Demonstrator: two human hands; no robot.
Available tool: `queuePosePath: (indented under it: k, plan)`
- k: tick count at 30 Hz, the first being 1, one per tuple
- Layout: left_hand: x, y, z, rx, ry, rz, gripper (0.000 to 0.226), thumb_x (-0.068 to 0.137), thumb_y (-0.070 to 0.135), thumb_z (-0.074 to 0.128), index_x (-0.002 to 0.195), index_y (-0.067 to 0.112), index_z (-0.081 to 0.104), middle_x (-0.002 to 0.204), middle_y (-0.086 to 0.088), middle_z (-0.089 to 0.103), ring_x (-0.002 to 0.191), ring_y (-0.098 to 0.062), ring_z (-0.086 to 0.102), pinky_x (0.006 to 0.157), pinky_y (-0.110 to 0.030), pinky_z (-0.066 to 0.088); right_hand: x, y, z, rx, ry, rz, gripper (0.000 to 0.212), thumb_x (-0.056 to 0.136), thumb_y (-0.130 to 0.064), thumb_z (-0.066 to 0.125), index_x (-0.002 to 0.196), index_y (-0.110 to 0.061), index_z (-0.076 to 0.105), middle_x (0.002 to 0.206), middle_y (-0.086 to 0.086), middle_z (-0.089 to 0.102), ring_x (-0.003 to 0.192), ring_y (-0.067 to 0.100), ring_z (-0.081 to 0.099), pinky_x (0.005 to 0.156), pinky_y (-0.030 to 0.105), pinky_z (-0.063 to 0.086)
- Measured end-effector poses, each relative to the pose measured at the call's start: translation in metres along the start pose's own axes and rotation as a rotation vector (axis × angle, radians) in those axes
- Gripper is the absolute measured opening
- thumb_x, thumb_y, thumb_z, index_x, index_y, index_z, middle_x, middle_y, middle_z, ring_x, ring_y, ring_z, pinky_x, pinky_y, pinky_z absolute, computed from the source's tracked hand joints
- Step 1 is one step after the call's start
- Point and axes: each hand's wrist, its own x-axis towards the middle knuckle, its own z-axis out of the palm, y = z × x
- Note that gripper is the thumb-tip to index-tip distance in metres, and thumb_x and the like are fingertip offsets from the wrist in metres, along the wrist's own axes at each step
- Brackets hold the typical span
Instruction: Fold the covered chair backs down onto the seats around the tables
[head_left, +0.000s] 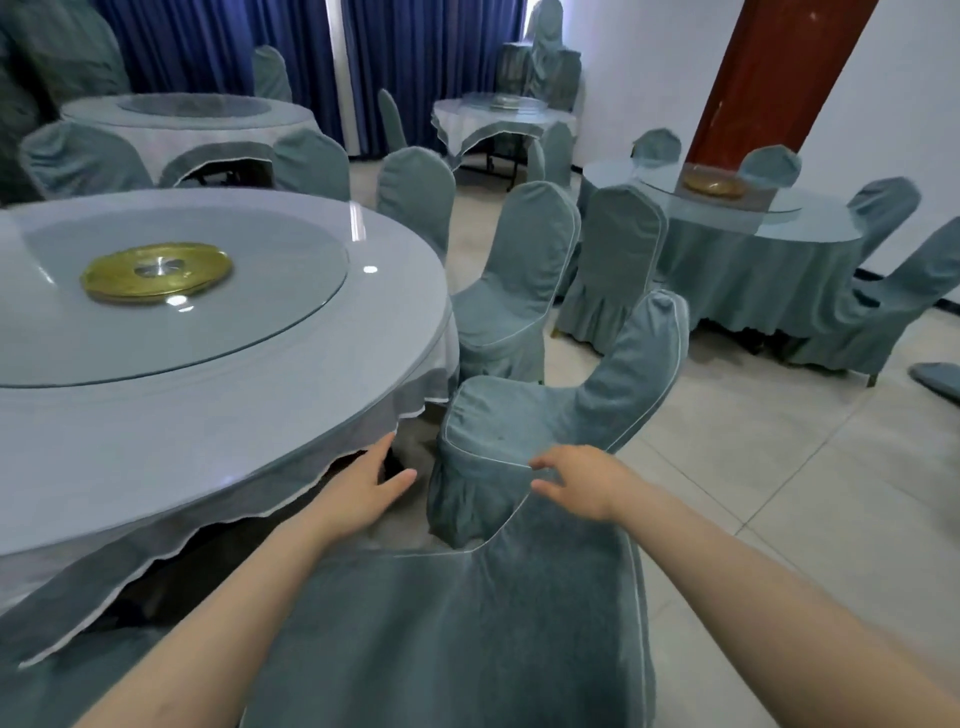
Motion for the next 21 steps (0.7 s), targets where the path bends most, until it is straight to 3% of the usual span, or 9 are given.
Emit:
queuePosePath:
  k: [5,7,11,14,17,19,21]
  plan:
    - [0.01,0.022,0.029,0.002,0.093,-0.093,0.064,0.094,0.043,0.049,0.148,0.03,0.018,0.145,0.007,0.041,0.117,-0.001,0.042,0.079,-0.011,0.03,0.04,0.053,-0.004,-0.139,-0.108,-0.178,0.039,0.095,-0.043,0.046,0.131,-0.028,0.051,0.13,-0.001,0.057,0.118,0.022,0.052,0.095,0.037,0.044]
    - [0.007,0.029,0.042,-0.012,0.137,-0.142,0.065,0.094,0.044,0.049,0.149,0.028,0.018,0.148,0.005,0.038,0.128,-0.009,0.041,0.088,-0.011,0.031,0.049,0.061,-0.004,-0.152,-0.142,-0.268,0.037,0.095,-0.042,0.047,0.129,-0.03,0.052,0.127,-0.003,0.059,0.114,0.021,0.054,0.091,0.036,0.045]
    - [-0.013,0.053,0.078,-0.053,0.268,-0.3,0.069,0.093,0.046,0.049,0.15,0.024,0.018,0.155,0.009,0.023,0.139,-0.009,0.027,0.108,-0.019,0.021,0.061,0.08,0.003,-0.21,-0.231,-0.503,0.036,0.095,-0.042,0.046,0.128,-0.029,0.053,0.128,-0.004,0.058,0.116,0.02,0.053,0.093,0.036,0.045]
    - [-0.03,0.073,0.112,-0.049,0.299,-0.398,0.068,0.093,0.047,0.049,0.15,0.024,0.018,0.155,0.007,0.023,0.138,-0.011,0.03,0.11,-0.021,0.022,0.058,0.09,0.01,-0.209,-0.295,-0.633,0.031,0.098,-0.04,0.039,0.113,-0.022,0.06,0.118,0.001,0.063,0.107,0.023,0.055,0.089,0.035,0.045]
    - [-0.042,0.091,0.146,-0.076,0.313,-0.47,0.068,0.092,0.049,0.048,0.15,0.028,0.017,0.154,0.007,0.025,0.136,-0.013,0.034,0.107,-0.021,0.024,0.055,0.097,0.016,-0.144,-0.274,-0.702,0.041,0.1,-0.043,0.034,0.101,-0.014,0.062,0.102,0.003,0.066,0.096,0.024,0.058,0.083,0.036,0.045]
    - [-0.048,0.102,0.17,-0.083,0.328,-0.51,0.068,0.092,0.05,0.048,0.149,0.028,0.018,0.154,0.006,0.027,0.137,-0.013,0.033,0.105,-0.018,0.023,0.049,0.102,0.019,-0.152,-0.3,-0.752,0.046,0.099,-0.05,0.035,0.099,-0.015,0.064,0.097,0.003,0.067,0.093,0.024,0.058,0.091,0.034,0.039]
    - [-0.051,0.11,0.19,-0.08,0.319,-0.524,0.068,0.092,0.051,0.048,0.149,0.026,0.021,0.154,0.006,0.027,0.138,-0.011,0.029,0.105,-0.017,0.021,0.046,0.11,0.019,-0.165,-0.321,-0.841,0.041,0.093,-0.053,0.047,0.107,-0.02,0.066,0.106,0.0,0.067,0.1,0.02,0.058,0.1,0.029,0.032]
